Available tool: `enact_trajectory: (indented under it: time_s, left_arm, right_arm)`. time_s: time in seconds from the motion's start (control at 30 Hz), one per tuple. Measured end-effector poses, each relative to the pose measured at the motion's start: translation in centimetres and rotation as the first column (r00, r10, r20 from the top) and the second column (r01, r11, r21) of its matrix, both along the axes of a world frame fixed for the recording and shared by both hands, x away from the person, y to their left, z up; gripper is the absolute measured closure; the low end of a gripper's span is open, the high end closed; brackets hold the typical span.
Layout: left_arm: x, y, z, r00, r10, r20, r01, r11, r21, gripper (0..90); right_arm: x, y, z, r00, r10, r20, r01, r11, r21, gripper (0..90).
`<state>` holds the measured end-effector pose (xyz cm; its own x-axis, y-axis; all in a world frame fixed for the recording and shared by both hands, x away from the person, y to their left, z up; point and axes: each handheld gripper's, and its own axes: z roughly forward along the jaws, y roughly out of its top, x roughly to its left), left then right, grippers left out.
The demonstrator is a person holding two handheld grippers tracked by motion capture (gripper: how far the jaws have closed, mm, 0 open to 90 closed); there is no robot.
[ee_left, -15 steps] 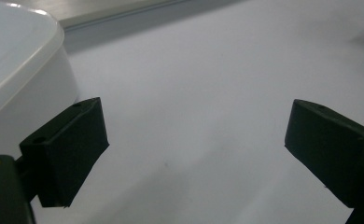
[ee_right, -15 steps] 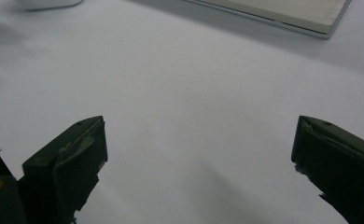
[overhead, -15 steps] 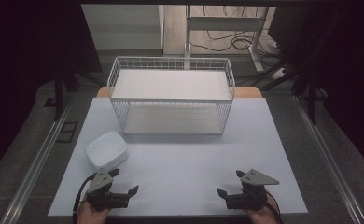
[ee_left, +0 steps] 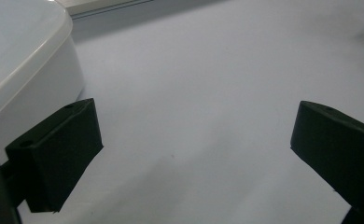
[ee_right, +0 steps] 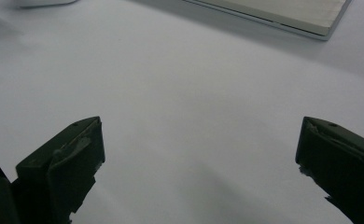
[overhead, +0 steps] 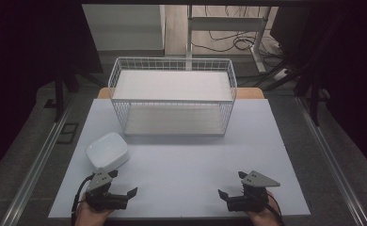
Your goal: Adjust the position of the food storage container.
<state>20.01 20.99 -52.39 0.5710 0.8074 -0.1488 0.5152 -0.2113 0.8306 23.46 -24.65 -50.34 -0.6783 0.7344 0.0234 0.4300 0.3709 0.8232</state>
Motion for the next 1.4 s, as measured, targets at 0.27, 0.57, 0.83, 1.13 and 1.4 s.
enact_trajectory:
  time_s: [0.27,0.57,0.83,1.13,1.4]
  left_arm:
    - [-0.4,0.6,1.1,0.998,0.03,0.056,-0.032,0.9992,0.025,19.9]
    - [0.2,1.7,2.5,0.9958,0.052,0.075,-0.053,0.9986,0.004,51.4]
    - [2.0,3.3,4.1,0.9924,0.108,0.06,-0.106,0.9939,-0.029,89.7]
    - [5.1,6.1,5.0,0.9855,0.155,0.069,-0.154,0.9879,-0.017,90.0]
    - [8.2,9.0,4.4,0.9709,0.229,0.069,-0.228,0.9733,-0.029,90.0]
  right_arm:
    - [0.0,0.1,0.0,1.0,0.002,-0.001,-0.002,1.0,-0.006,0.9]
    - [0.0,0.3,-0.1,1.0,0.005,-0.003,-0.005,1.0,-0.02,1.0]
    - [0.1,0.4,-0.2,1.0,0.006,-0.007,-0.007,0.999,-0.036,1.1]
    - [0.1,0.4,-0.2,0.9999,0.011,-0.009,-0.011,0.999,-0.053,1.3]
    - [0.1,0.5,-0.3,0.9999,0.015,-0.008,-0.016,0.998,-0.069,1.4]
